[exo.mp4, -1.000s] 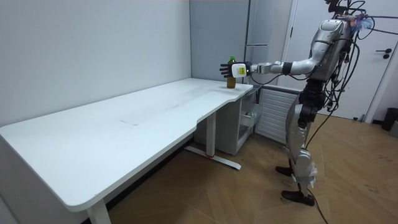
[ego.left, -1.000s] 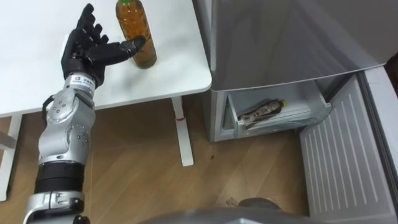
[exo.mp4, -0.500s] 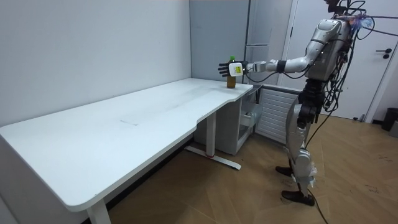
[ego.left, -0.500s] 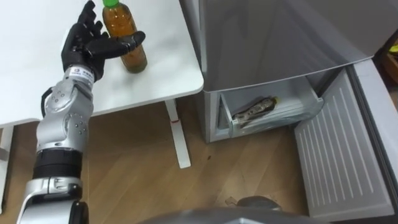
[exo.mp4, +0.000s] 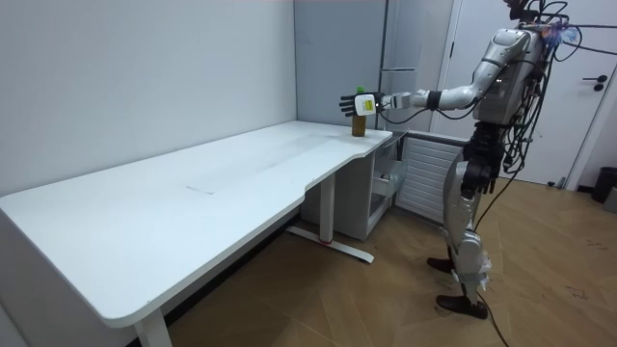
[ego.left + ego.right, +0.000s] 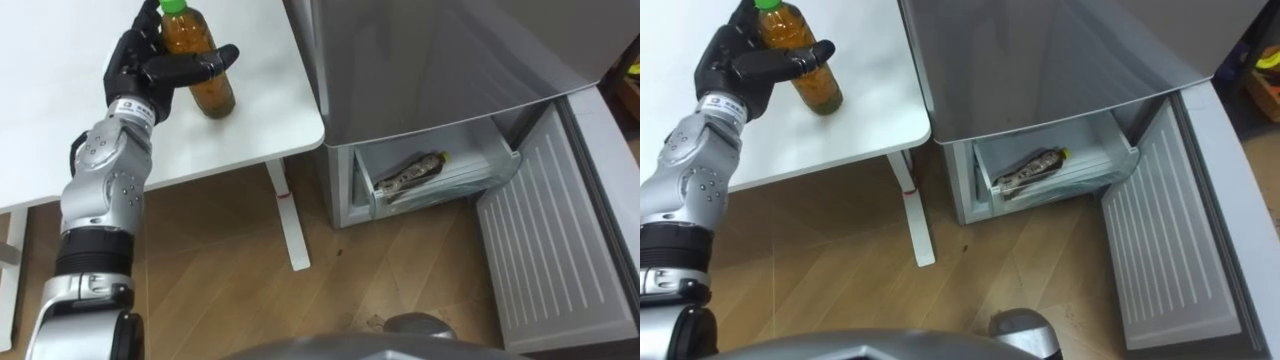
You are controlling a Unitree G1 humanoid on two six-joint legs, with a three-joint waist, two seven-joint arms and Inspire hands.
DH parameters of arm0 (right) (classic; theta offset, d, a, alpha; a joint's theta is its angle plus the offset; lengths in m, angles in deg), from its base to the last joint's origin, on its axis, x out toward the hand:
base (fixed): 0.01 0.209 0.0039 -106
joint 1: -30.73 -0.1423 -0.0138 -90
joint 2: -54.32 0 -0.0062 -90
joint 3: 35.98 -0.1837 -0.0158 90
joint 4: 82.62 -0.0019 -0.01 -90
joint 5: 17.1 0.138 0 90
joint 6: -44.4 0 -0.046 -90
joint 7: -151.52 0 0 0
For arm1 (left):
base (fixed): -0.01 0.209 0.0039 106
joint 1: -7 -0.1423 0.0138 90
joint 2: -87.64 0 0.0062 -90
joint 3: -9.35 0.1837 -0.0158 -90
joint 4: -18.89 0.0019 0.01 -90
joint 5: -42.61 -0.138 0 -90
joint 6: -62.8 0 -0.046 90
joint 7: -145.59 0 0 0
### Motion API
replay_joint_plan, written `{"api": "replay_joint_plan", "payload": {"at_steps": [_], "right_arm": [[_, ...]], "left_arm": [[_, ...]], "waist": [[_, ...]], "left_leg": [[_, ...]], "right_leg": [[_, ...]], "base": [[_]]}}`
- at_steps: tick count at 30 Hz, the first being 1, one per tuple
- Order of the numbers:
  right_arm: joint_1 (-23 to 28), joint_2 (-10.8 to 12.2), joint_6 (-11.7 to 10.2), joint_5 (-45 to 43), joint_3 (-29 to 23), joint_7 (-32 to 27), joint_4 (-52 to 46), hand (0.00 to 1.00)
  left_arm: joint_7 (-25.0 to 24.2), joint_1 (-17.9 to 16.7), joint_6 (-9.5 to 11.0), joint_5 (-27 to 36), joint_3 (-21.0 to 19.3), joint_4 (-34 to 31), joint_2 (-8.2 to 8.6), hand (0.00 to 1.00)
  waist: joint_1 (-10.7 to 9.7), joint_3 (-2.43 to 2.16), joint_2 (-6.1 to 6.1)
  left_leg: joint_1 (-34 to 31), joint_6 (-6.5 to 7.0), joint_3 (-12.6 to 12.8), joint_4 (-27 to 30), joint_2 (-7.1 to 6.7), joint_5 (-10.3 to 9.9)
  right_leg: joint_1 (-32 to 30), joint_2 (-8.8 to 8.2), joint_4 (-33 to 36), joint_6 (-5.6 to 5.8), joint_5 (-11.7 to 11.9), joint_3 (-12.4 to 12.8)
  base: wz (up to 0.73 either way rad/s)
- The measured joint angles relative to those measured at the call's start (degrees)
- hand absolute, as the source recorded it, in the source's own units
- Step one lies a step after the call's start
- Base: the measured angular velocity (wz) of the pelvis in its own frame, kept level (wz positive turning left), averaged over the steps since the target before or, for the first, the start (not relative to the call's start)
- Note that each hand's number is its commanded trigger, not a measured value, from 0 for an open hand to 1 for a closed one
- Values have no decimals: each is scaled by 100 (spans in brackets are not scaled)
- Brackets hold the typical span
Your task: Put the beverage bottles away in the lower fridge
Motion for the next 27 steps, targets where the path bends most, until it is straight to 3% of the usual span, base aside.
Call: {"api": "replay_joint_plan", "payload": {"at_steps": [8,9,10,11,22,27], "right_arm": [[14,-4,-1,-1,-18,3,-2,0],[21,-4,-1,-1,-20,3,-2,0],[25,-4,-1,-1,-20,3,-3,0],[30,-4,-1,-1,-20,4,-3,0],[51,-9,-9,3,-19,-4,-7,0],[47,-10,-10,2,-20,10,-14,0]], "left_arm": [[-45,1,-1,-1,0,0,-1,0],[-45,1,-1,-1,0,0,-2,7],[-46,1,-1,-1,0,0,-2,76],[-47,1,-1,-1,0,0,-1,98],[-101,1,-17,1,14,41,-6,100],[-125,0,-265,-103,67,134,-10,100]], "waist": [[-1,-3,4],[0,-4,5],[0,-4,6],[0,-5,7],[0,-5,8],[-4,-2,5]], "left_leg": [[0,0,10,-1,0,0],[0,0,9,-1,0,0],[0,0,9,-1,0,0],[0,0,10,-1,0,0],[5,0,18,0,0,0],[1,0,58,-1,10,0]], "right_leg": [[-5,4,5,0,0,13],[-5,4,5,0,0,13],[-5,4,5,0,0,13],[-5,4,6,0,0,13],[-4,8,1,-1,1,28],[-21,23,0,-8,5,60]], "base": [[0],[0],[0],[0],[0],[-3]]}}
